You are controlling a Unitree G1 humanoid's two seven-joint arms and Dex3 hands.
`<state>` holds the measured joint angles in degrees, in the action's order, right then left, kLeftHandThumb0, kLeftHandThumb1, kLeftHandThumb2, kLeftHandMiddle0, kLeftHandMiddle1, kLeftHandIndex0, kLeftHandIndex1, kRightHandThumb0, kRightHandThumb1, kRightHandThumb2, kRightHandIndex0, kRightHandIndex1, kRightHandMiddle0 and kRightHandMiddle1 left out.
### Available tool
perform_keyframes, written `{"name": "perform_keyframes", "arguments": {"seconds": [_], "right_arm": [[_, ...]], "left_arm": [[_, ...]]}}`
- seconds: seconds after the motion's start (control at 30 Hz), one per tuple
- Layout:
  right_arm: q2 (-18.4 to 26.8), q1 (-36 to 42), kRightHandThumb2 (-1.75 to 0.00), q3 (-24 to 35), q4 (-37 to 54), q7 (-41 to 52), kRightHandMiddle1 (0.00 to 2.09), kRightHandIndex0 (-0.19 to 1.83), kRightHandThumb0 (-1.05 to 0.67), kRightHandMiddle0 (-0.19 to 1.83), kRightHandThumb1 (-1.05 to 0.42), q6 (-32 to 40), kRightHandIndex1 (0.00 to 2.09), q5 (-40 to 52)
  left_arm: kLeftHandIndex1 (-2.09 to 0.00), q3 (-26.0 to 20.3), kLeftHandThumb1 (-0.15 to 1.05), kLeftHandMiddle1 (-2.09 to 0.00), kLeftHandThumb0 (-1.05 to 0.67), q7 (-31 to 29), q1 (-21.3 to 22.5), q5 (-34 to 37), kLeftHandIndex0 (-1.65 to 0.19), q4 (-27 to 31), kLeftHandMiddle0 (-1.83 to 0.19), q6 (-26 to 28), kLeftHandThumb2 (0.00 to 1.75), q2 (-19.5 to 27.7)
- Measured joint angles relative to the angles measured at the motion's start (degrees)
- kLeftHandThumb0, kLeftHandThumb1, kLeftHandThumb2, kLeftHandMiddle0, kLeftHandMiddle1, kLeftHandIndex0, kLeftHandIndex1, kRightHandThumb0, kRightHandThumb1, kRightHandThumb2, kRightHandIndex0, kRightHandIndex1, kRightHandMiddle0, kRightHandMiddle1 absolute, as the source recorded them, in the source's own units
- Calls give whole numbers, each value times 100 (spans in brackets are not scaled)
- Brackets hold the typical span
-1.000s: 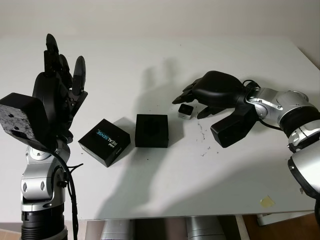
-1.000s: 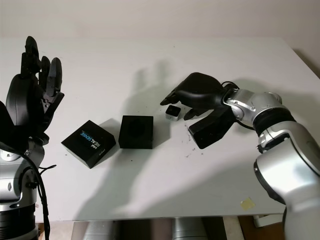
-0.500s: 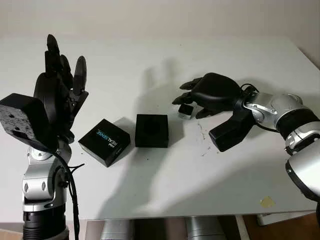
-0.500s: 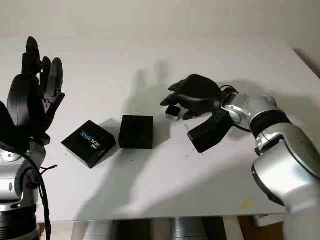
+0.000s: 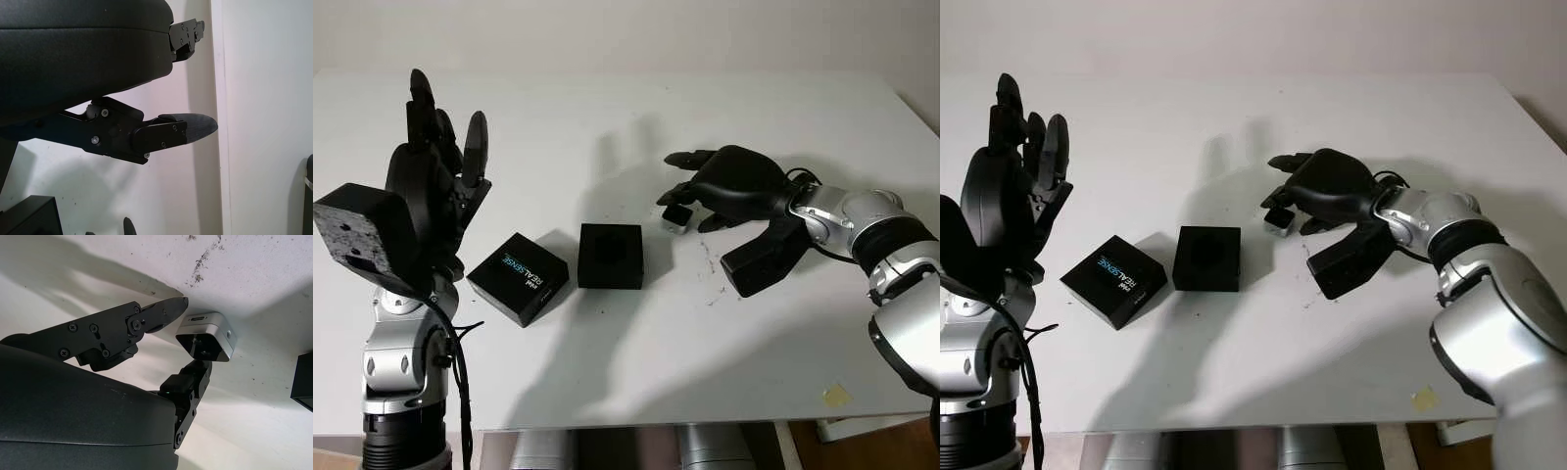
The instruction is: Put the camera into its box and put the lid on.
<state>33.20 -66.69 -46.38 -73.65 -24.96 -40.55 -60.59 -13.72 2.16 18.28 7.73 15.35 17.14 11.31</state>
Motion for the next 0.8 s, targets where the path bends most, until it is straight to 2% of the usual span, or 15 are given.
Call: {"name": "perform_keyframes", "arguments": {"seconds": [0.4, 0.8], "right_arm": [[-24, 26, -5, -74, -29, -176, 14, 20, -38, 67, -96, 24, 4, -6], [-86, 27, -6, -21, -28, 153, 14, 15, -41, 63, -96, 0, 4, 177]], "left_arm": [[0, -14, 105, 0, -47, 18, -27, 2, 19, 71, 19, 34, 49, -35], [0, 4, 105, 0, -47, 28, -34, -17, 19, 100, 19, 85, 50, -38]]}}
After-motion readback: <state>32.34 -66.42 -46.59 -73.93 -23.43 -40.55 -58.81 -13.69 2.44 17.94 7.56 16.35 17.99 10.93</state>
